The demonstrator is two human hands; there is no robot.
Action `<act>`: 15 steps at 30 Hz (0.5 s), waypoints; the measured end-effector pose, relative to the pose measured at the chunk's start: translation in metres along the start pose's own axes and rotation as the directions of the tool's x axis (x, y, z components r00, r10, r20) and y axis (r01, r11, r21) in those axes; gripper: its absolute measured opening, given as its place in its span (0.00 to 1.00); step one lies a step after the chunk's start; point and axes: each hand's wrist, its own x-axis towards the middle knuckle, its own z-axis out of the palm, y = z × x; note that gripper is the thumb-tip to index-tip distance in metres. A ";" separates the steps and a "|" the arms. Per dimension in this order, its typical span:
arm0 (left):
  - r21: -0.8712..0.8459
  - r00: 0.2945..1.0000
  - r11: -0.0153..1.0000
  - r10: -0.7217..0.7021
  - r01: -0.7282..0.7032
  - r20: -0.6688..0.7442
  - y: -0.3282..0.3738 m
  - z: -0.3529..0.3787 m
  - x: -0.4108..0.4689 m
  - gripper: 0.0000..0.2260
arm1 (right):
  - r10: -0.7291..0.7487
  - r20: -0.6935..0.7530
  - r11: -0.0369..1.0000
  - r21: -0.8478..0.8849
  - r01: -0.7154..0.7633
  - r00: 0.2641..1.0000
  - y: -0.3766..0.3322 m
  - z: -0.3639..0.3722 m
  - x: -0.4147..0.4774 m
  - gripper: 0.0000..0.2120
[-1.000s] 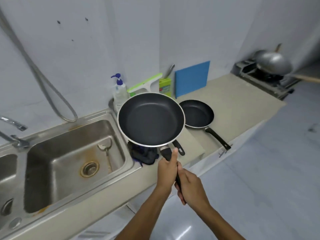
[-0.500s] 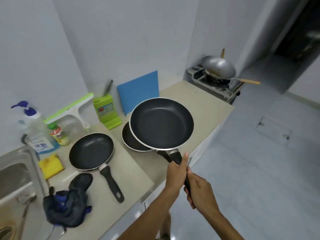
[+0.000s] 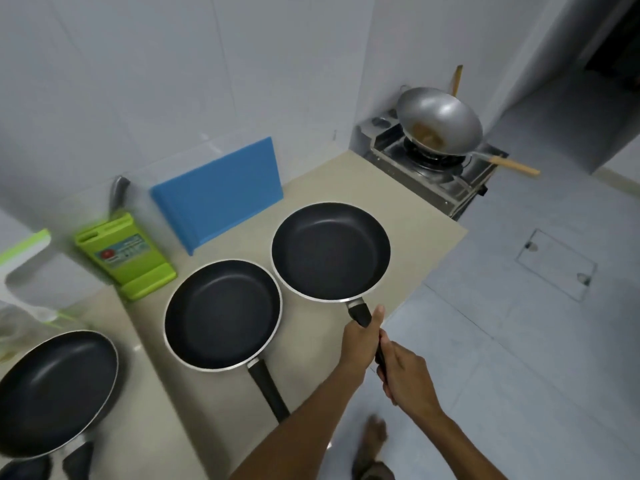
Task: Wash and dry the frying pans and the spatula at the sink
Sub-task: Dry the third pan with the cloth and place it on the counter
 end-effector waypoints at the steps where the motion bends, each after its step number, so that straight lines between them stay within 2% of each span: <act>1: -0.003 1.000 1.000 -0.012 0.012 -0.016 0.001 0.008 0.014 0.23 | -0.011 0.012 1.000 -0.008 0.011 1.000 0.006 -0.004 0.017 0.27; 6: -0.063 0.990 0.995 -0.081 0.074 -0.112 0.012 0.048 0.084 0.20 | -0.064 0.128 0.995 -0.071 0.073 0.990 0.037 -0.025 0.103 0.18; 10: -0.131 0.968 0.983 -0.155 0.131 -0.199 0.017 0.079 0.122 0.18 | -0.050 0.229 0.994 -0.081 0.070 0.972 0.058 -0.042 0.157 0.18; 15: -0.159 0.961 0.982 -0.142 0.106 -0.238 0.030 0.103 0.160 0.16 | -0.066 0.289 0.992 -0.086 0.095 0.955 0.080 -0.056 0.213 0.18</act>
